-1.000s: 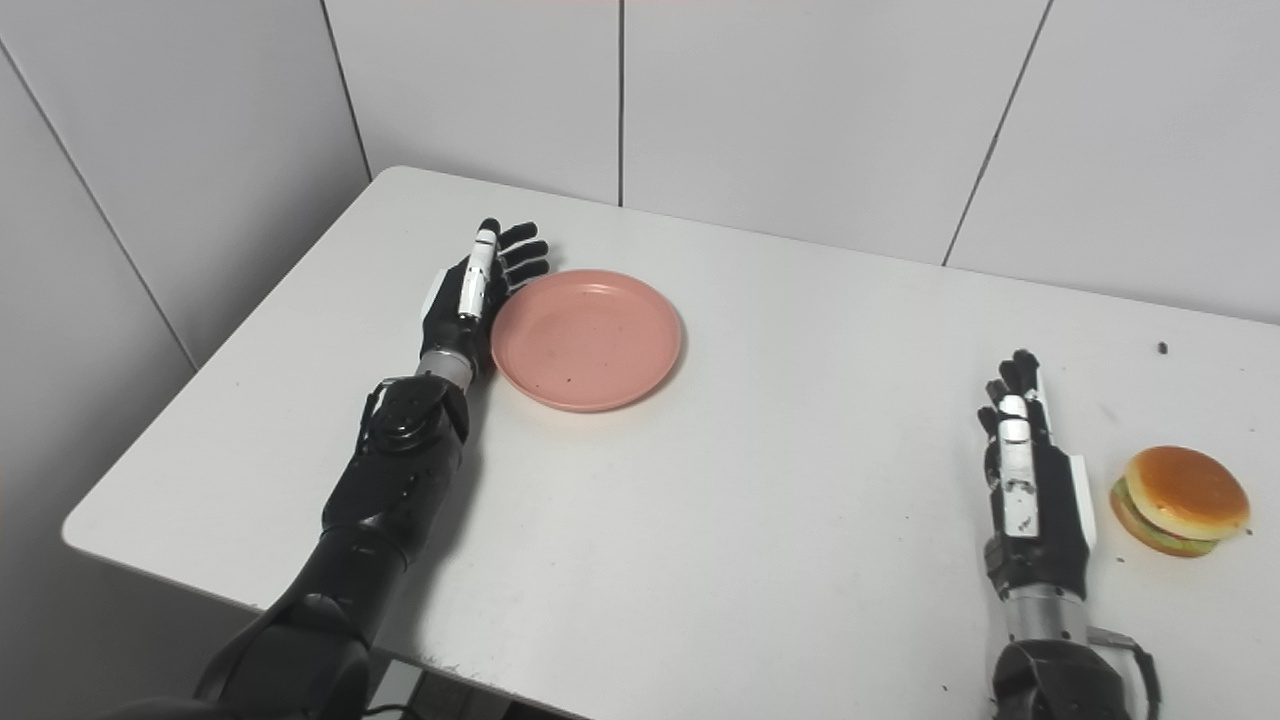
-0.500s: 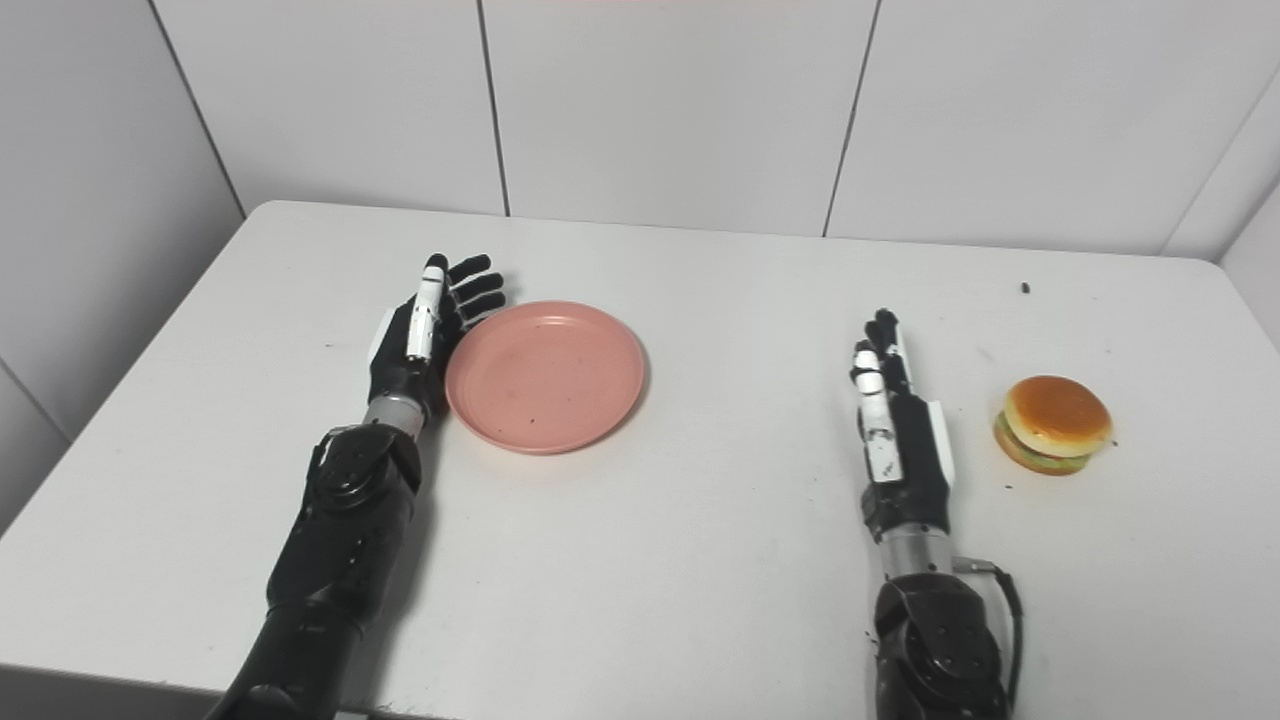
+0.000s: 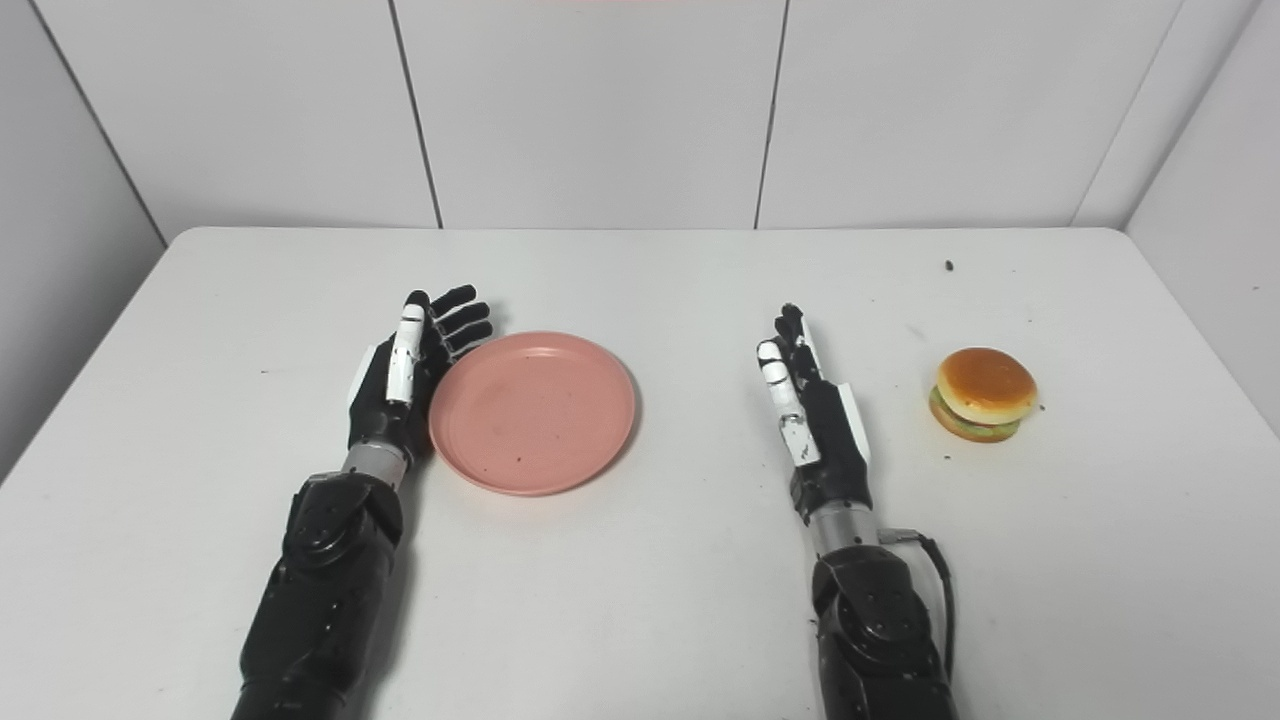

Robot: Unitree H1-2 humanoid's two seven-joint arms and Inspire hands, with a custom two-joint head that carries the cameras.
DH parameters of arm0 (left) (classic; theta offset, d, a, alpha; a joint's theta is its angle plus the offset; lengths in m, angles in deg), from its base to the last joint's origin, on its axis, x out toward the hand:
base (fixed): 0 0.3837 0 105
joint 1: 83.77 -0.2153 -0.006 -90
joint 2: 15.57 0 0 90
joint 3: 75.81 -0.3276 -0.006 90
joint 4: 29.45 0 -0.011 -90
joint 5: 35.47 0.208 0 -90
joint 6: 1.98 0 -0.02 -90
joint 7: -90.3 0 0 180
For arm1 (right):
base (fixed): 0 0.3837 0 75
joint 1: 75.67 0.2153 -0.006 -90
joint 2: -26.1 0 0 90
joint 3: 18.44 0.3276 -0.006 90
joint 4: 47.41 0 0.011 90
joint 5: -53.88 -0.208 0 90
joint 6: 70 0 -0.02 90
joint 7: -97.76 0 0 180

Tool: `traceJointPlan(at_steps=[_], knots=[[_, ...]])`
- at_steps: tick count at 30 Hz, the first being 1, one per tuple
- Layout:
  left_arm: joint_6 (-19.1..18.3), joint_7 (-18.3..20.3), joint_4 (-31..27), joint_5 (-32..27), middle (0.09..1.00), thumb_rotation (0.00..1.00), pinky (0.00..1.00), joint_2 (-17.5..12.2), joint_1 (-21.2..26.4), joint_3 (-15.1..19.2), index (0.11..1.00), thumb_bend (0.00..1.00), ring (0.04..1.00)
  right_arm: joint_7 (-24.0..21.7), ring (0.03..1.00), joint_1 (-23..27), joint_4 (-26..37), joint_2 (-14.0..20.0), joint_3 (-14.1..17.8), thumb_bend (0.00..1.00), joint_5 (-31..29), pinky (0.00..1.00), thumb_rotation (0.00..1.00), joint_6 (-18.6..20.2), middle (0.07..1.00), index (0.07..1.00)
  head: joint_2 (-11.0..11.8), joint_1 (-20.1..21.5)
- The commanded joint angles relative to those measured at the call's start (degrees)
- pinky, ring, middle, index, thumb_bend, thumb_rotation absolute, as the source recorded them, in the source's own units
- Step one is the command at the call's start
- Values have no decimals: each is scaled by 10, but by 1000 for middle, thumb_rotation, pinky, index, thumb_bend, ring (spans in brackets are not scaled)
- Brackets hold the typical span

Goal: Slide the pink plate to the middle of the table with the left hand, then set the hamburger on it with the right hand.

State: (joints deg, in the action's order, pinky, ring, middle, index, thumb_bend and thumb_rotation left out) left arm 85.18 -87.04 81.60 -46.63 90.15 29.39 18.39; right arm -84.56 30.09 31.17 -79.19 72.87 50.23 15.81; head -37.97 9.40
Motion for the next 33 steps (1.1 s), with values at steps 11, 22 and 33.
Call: traceJointPlan(at_steps=[11, 22, 33], knots=[[-28, 11, -37, 11, 764, 1000, 760, 25, -24, -34, 729, 366, 780, -1, 998, 14, -10, 0, -9, 632, 5, 1000, 839, -22, 1000, 1000, -8, 24], [-5, 46, -22, 14, 772, 1000, 777, 27, -36, -63, 745, 409, 793, 1, 981, 7, 46, -4, 10, 542, -39, 992, 868, 0, 993, 1000, -13, 29], [-11, 47, -30, 11, 775, 1000, 770, 33, -45, -59, 739, 428, 795, 19, 944, 30, 136, 47, 27, 683, 9, 946, 781, 16, 945, 947, -12, 43]])
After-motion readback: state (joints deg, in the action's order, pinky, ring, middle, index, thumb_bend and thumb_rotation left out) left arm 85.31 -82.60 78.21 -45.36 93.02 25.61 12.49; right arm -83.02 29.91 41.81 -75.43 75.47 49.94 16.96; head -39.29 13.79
